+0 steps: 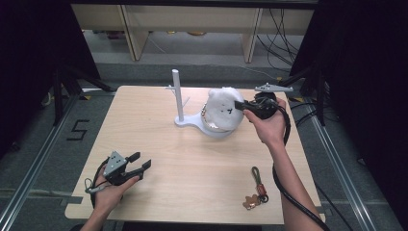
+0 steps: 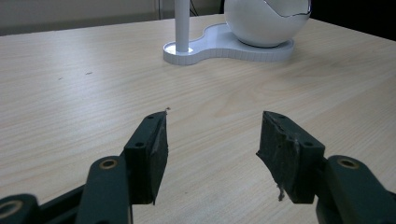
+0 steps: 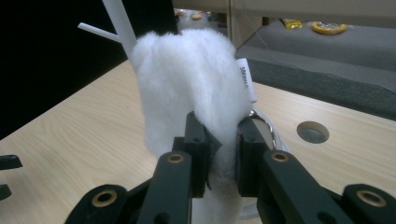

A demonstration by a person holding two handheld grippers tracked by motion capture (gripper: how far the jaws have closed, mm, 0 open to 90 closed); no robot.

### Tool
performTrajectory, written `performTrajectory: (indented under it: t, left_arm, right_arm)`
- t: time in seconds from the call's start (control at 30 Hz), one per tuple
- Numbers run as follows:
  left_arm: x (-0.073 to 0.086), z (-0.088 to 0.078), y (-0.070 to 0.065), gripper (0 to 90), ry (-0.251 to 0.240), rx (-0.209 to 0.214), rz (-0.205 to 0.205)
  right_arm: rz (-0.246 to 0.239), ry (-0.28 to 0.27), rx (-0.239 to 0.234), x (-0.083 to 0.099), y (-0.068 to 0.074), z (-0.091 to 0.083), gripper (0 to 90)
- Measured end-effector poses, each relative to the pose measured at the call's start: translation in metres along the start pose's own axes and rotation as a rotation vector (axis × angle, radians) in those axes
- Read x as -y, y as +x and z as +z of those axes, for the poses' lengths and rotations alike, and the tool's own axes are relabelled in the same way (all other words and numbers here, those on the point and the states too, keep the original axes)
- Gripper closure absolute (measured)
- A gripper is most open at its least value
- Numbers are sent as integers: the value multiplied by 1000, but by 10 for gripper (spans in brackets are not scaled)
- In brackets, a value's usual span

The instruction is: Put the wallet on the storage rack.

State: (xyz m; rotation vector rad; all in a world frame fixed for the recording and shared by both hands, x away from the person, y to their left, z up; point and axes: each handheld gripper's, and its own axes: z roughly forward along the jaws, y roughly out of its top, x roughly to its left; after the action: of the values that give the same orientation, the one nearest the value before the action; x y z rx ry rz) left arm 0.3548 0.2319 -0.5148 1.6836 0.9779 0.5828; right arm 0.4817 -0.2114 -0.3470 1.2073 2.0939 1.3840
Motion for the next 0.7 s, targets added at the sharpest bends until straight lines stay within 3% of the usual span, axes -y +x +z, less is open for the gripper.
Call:
performTrajectory:
  t: [0.27,0.33,0.43,0.57,0.7]
  left_arm:
    - [1,0,0,415,3,5,-3]
    - [1,0,0,415,3,5,-4]
    - [1,0,0,415,4,4,-4]
    - [1,0,0,415,4,4,-4]
    - [1,0,0,415,7,3,-3]
  right_arm:
    - [15,14,30,-3,-8,12,792]
    - [45,25,38,-4,-6,14,792]
    - [7,23,48,-5,-9,19,792]
    - [28,31,61,-6,-9,23,791]
    - [18,44,68,-8,-10,28,790]
